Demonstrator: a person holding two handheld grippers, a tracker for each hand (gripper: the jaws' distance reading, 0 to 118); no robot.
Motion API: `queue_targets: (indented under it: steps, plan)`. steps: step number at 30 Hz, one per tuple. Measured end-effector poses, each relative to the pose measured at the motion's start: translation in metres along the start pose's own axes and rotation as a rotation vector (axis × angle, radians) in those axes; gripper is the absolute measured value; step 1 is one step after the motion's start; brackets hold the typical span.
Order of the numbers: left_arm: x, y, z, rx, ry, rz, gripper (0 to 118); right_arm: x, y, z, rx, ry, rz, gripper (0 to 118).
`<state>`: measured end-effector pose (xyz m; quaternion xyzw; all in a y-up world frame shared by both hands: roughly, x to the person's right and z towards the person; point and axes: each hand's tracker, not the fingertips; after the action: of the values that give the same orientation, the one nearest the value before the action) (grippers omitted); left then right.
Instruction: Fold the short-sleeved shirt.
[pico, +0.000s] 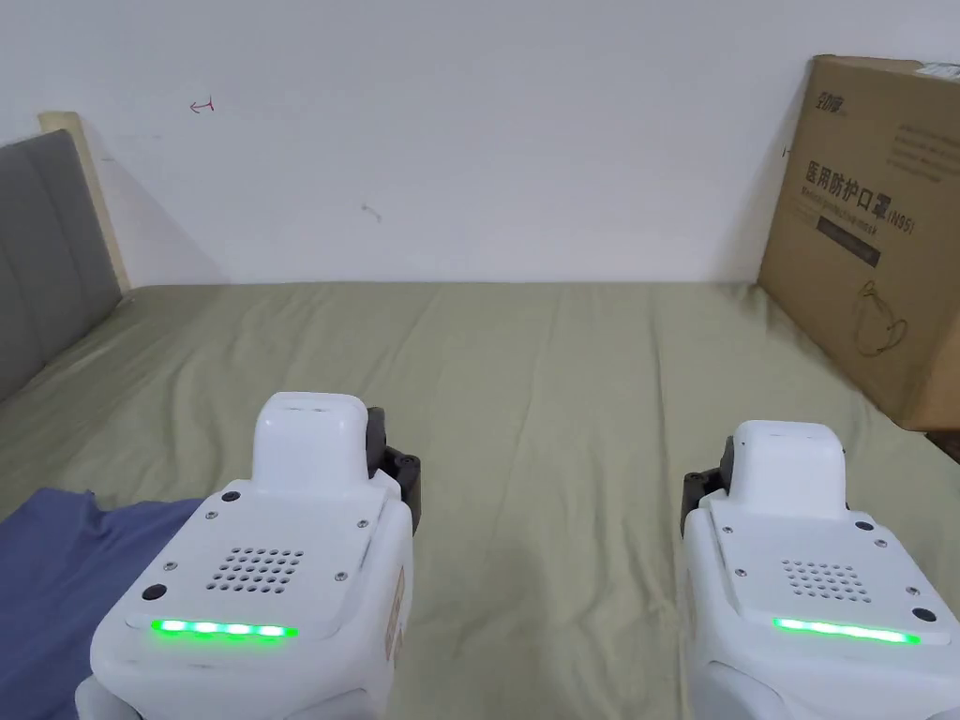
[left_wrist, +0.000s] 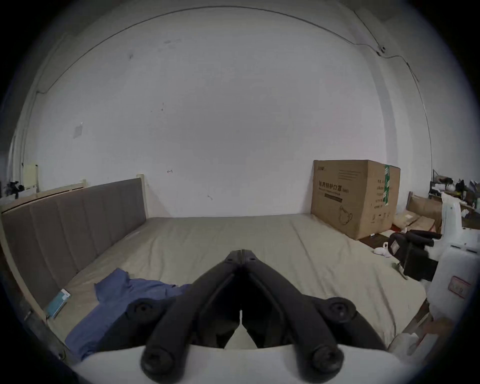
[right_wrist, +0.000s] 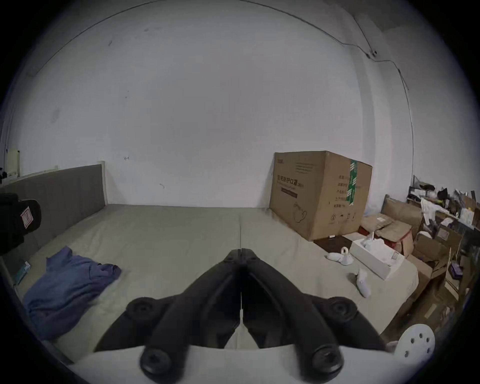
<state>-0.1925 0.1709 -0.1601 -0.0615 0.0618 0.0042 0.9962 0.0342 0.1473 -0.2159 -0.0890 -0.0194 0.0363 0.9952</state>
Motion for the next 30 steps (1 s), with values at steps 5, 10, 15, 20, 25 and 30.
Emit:
queue_targets:
  steps: [5,10,15,20,25,30]
  plan:
    - [-0.009,0.007,0.003,-0.002,0.026,0.000,0,-0.004,0.007,0.001,0.002,0.065,-0.024,0]
    - [-0.046,0.017,0.020,0.008,0.112,0.040,0,-0.040,0.025,0.002,0.029,0.193,-0.008,0]
    - [-0.096,0.017,0.050,-0.013,0.329,-0.003,0,-0.103,0.024,0.005,0.003,0.384,0.014,0]
    - [-0.141,0.012,0.075,-0.052,0.457,0.056,0,-0.157,0.018,0.015,-0.050,0.563,0.047,0]
    - [-0.168,-0.002,0.074,-0.130,0.508,0.100,0,-0.181,0.011,0.023,-0.062,0.624,0.095,0]
    - [-0.184,-0.021,0.050,-0.199,0.488,0.182,0,-0.185,0.005,0.014,-0.094,0.631,0.114,0]
